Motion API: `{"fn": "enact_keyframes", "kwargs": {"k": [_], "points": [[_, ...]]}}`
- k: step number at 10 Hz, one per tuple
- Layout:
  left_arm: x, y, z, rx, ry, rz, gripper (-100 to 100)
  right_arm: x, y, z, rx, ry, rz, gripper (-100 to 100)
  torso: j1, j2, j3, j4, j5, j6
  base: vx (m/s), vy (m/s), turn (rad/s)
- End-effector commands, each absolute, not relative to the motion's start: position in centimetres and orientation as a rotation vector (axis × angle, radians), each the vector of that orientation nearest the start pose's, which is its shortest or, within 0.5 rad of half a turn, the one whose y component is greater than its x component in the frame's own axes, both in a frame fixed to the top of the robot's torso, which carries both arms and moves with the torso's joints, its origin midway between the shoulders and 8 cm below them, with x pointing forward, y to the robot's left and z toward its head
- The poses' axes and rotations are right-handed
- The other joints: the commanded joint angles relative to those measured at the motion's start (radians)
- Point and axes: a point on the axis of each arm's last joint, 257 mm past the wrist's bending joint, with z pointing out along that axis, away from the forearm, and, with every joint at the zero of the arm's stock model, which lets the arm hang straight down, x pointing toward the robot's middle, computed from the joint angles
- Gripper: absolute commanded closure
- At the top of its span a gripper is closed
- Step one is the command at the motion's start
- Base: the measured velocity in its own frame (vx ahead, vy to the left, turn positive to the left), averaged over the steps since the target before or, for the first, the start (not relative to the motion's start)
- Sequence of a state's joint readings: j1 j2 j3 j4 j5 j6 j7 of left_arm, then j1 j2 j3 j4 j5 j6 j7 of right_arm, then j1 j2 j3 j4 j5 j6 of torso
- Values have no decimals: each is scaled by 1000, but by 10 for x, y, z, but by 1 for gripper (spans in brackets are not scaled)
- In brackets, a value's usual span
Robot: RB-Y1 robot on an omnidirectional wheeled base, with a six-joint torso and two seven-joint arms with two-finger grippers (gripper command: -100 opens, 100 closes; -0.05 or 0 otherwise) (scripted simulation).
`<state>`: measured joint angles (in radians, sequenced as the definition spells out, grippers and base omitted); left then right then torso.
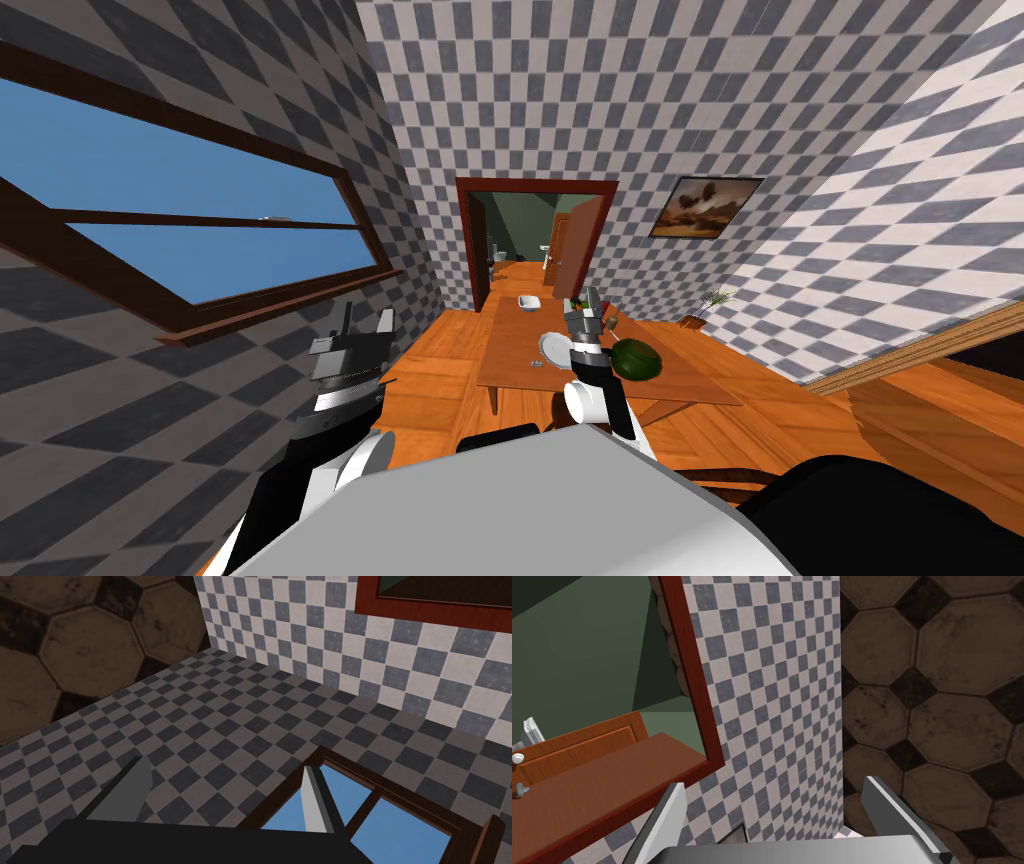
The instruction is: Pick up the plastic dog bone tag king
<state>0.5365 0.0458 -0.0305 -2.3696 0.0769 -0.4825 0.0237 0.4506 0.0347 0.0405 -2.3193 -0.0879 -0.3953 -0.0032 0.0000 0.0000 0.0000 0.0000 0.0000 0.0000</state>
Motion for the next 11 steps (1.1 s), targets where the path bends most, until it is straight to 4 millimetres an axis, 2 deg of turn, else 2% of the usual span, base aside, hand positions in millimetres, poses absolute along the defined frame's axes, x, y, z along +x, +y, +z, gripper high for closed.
{"fn": "enact_keyframes", "kwargs": {"k": [1,4,6,8,9,11], "points": [[327,273,49,-656,572,-1405,0,361,-265,34,734,598,1424,-100,0,0,0,0,0,0,-29,17,106],[327,273,49,-656,572,-1406,0,369,-251,25,704,682,1430,-100,3,4,2,1,1,-1,-62,40,175],[327,273,49,-656,572,-1406,0,378,-234,11,677,776,1435,-100,3,5,3,1,1,-1,-83,69,265],[327,273,49,-656,572,-1406,0,389,-216,-6,654,874,1438,-100,7,8,4,2,2,-1,-152,134,360],[327,273,49,-656,572,-1406,0,389,-215,-7,646,884,1436,-100,9,11,6,2,2,-1,-119,96,124],[327,273,49,-656,572,-1406,0,398,-195,-28,617,994,1431,-100,6,9,5,2,1,-1,-113,108,364]]}}
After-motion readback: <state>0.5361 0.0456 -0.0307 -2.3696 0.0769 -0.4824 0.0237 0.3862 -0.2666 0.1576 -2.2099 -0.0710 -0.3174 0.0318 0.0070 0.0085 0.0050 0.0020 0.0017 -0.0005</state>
